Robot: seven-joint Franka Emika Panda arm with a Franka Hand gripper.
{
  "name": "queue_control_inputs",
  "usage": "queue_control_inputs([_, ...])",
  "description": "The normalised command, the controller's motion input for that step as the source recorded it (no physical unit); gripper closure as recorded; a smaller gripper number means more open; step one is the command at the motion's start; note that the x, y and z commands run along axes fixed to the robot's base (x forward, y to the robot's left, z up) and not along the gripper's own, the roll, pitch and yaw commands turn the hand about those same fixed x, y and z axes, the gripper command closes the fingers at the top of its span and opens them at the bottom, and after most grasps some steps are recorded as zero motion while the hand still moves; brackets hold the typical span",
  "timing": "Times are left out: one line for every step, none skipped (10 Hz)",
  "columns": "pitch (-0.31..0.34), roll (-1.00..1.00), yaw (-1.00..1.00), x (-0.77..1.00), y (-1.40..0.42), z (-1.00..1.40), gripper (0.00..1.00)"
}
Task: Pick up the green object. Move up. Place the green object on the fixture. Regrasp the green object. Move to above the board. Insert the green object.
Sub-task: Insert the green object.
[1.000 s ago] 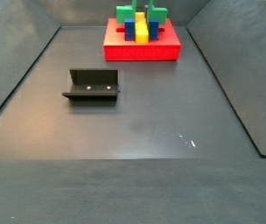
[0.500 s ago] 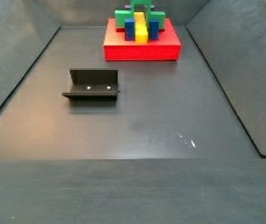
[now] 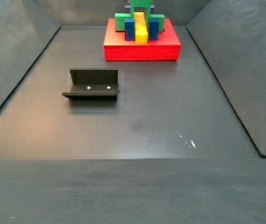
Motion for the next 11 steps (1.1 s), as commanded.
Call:
queue_control_inputs([0.137, -0.14, -0.15, 0.16, 0.00, -0.14, 1.00])
queue_control_inputs([0.151, -0.15, -0.18, 0.14, 0.00, -0.18, 1.00])
queue_control_inputs([0.159, -0.18, -0.17, 0.16, 0.00, -0.19, 1.00])
queue_control_inputs([0.171, -0.22, -0.16, 0.15, 0.00, -0.19, 1.00])
queue_control_inputs([0.154, -0.25, -0.14, 0.09, 0.05, -0.12, 1.00])
queue_control_inputs([0.086, -0.27, -0.03, 0.00, 0.12, -0.01, 1.00])
queue_control_inputs([0.000, -0.35, 0.00, -0.14, 0.17, -0.02, 1.00])
queue_control_inputs([0.000, -0.25, 0.00, -0.07, 0.08, -0.05, 1.00])
queue_control_inputs([0.000, -0.04, 0.00, 0.00, 0.00, -0.12, 1.00])
queue_control_inputs([0.014, 0.15, 0.00, -0.02, -0.11, -0.12, 1.00])
queue_control_inputs([0.000, 0.12, -0.07, -0.21, 0.00, -0.03, 1.00])
